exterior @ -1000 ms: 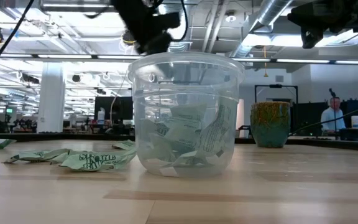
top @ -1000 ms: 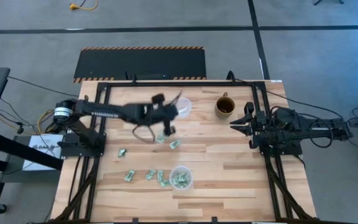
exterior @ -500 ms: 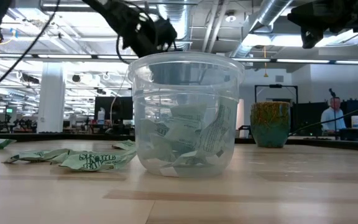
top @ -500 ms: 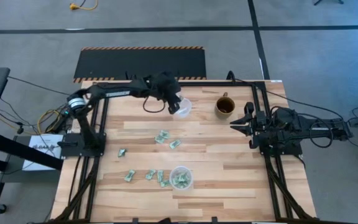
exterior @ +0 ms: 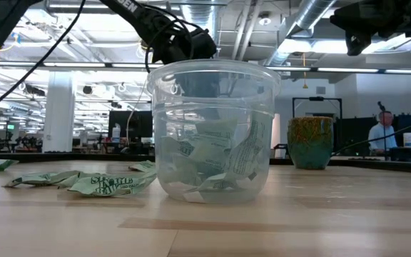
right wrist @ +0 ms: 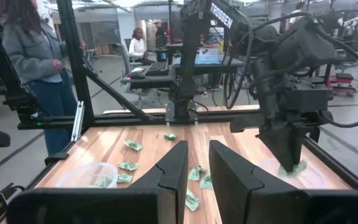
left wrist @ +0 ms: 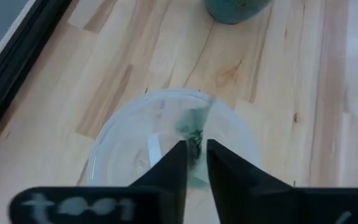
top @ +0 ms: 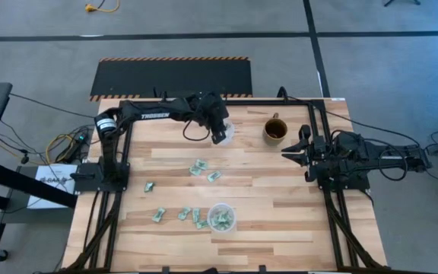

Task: Pick and place Stevia / Truvia into bins
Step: Put the stevia packet into the top transparent container

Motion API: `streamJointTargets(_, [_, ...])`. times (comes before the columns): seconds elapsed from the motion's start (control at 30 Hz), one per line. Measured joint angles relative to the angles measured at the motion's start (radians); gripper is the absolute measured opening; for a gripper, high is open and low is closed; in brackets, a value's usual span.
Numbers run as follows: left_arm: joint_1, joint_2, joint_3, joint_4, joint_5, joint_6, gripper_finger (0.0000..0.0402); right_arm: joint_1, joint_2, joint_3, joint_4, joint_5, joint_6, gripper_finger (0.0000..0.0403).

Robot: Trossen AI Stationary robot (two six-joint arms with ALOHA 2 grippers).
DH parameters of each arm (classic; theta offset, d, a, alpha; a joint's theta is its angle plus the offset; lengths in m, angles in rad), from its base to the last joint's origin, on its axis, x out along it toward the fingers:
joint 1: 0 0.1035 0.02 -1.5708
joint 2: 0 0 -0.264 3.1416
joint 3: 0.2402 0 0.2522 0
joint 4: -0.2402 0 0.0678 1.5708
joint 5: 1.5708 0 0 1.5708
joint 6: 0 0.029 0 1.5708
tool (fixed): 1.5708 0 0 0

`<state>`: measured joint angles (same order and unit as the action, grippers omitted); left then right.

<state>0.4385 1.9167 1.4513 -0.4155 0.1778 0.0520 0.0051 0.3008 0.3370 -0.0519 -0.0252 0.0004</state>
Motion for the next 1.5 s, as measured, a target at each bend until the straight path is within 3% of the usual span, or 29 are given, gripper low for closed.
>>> streamJointTargets(0.27, [0.001, 0.000, 0.001, -0.040, 0.030, 0.039, 0.0137, 0.000, 0.000, 0.000, 0.000, 0.000, 0.000, 0.0059])
streamJointTargets(0.53, [0.010, -0.015, 0.082, -0.379, 0.252, 0.042, 0.0171, 0.000, 0.000, 0.000, 0.000, 0.000, 0.000, 0.0059])
streamJointTargets(0.6, [-0.017, -0.038, 0.083, -0.437, 0.256, 0.041, 0.0170, 0.000, 0.000, 0.000, 0.000, 0.000, 0.000, 0.0059])
streamJointTargets(0.83, [-0.166, -0.111, 0.082, -0.621, 0.037, -0.013, 0.0169, 0.000, 0.000, 0.000, 0.000, 0.000, 0.000, 0.0059])
streamJointTargets(0.97, [-0.291, -0.155, 0.077, -0.652, -0.088, -0.071, 0.0169, 0.000, 0.000, 0.000, 0.000, 0.000, 0.000, 0.0059])
streamJointTargets(1.1, [-0.409, -0.230, -0.010, -0.636, -0.217, -0.128, 0.0169, 0.000, 0.000, 0.000, 0.000, 0.000, 0.000, 0.0059])
streamJointTargets(1.27, [-0.487, -0.346, -0.231, -0.512, -0.329, -0.240, 0.0168, 0.000, 0.000, 0.000, 0.000, 0.000, 0.000, 0.0059])
streamJointTargets(1.5, [-0.484, -0.445, -0.491, -0.167, -0.275, -0.238, 0.0168, 0.000, 0.000, 0.000, 0.000, 0.000, 0.000, 0.0059])
